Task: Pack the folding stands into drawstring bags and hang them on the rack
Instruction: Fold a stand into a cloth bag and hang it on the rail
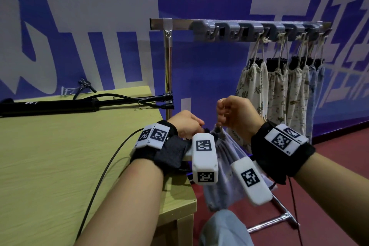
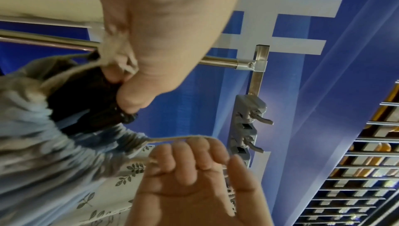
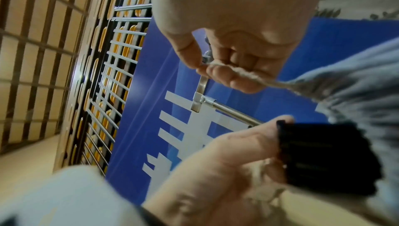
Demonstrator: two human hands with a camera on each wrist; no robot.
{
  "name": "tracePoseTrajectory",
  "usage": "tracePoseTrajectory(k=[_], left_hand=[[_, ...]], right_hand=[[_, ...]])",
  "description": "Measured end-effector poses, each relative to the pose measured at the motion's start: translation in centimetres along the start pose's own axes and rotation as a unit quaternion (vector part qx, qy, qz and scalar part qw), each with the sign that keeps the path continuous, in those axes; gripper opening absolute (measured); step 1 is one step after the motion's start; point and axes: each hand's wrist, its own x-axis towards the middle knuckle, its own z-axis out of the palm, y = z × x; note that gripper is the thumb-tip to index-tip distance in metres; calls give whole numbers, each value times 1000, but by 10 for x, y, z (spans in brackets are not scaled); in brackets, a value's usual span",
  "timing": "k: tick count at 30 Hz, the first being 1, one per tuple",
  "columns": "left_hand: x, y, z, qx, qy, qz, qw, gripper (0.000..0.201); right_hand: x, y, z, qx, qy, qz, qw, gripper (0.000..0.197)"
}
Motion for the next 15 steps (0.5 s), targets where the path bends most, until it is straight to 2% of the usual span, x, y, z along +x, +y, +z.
tracePoseTrajectory(k=[3, 5, 7, 11, 15], left_hand=[[2, -3, -2, 21, 10, 7, 1000, 2], [3, -4, 0, 19, 14, 0, 1000, 10], [4, -4, 3, 26, 18, -5, 1000, 9], [6, -3, 7, 23, 25, -13, 999, 7], [6, 0, 4, 77, 52, -32, 995, 26]], right_hand=[[-2, -4, 6, 81, -31, 16, 996, 29], [-3, -6, 9, 96, -40, 16, 994, 29], [-5, -7, 12, 88, -51, 18, 995, 30], [-5, -9, 20, 80, -60, 30, 995, 46], [-4, -9, 26, 35, -26, -10, 999, 37]])
